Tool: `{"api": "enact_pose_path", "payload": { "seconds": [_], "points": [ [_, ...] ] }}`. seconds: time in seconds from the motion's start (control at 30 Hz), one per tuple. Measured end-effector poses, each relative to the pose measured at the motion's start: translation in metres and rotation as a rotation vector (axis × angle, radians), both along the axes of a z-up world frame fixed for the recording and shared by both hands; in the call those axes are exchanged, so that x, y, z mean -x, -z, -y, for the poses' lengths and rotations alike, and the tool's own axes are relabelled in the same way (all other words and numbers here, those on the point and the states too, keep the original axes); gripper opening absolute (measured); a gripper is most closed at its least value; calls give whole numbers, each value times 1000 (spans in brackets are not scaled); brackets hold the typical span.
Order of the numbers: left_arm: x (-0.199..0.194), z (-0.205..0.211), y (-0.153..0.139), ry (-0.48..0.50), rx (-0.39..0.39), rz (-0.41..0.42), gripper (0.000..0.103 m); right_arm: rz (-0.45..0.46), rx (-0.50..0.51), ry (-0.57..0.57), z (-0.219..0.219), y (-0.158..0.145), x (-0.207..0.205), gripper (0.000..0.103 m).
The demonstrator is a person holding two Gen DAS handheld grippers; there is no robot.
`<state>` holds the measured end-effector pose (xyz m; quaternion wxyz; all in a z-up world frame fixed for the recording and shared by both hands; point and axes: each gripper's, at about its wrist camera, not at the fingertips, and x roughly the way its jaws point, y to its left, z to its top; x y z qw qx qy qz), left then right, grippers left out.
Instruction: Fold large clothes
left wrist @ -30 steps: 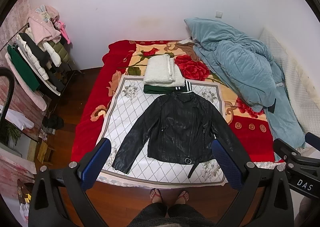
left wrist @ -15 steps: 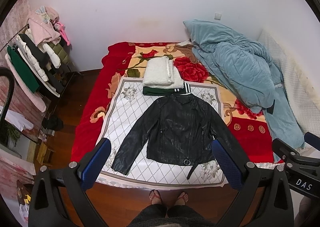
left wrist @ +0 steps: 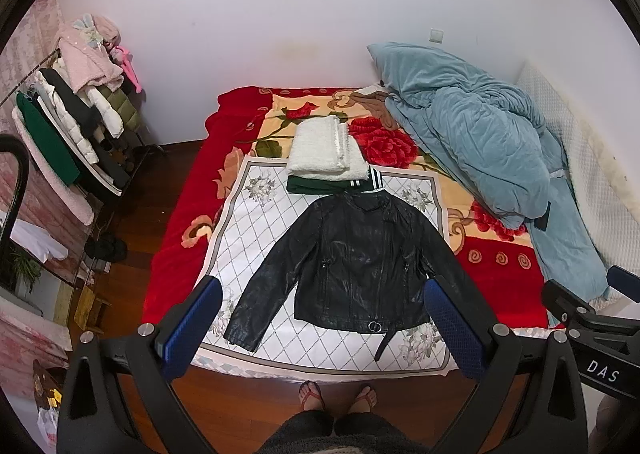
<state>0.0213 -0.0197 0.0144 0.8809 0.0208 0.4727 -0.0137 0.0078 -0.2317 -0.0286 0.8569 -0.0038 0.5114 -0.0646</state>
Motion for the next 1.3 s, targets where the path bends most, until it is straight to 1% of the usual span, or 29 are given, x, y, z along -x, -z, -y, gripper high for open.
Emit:
{"api": "enact_pose_path", "payload": {
  "seconds": [0.03,0.23,0.4,0.43,0.6,0.63,0.83,0.97,1.27,1.3],
  "points": [
    [8,-8,1,4,4,-1,103,0,-1,0,0,0,0,103],
    [9,-9,1,4,4,3,103,2,1,0,-1,-2,-2,103],
    [-1,-1,-3,5,4,3,103,1,0,0,-1,-3,-2,103],
    [9,-9,1,5,3,5,103,1,1,1,-1,0,0,103],
    [5,-6,-3,6,4,6,103,2,3,1,-2,0,0,103],
    [10,-9,1,4,6,6,103,2,3,1,-2,-3,-2,103],
    [10,-9,1,5,3,8,103,2,1,1,-3,-2,-2,103],
    [2,-12,-12,5,5,8,103,2,3,1,-3,-1,-1,103],
    [4,-13,-11,6,7,10,103,5,4,1,-6,-3,-3,103],
    [1,-13,-14,7,7,12,103,4,4,1,-6,-2,-2,103]
  ]
}}
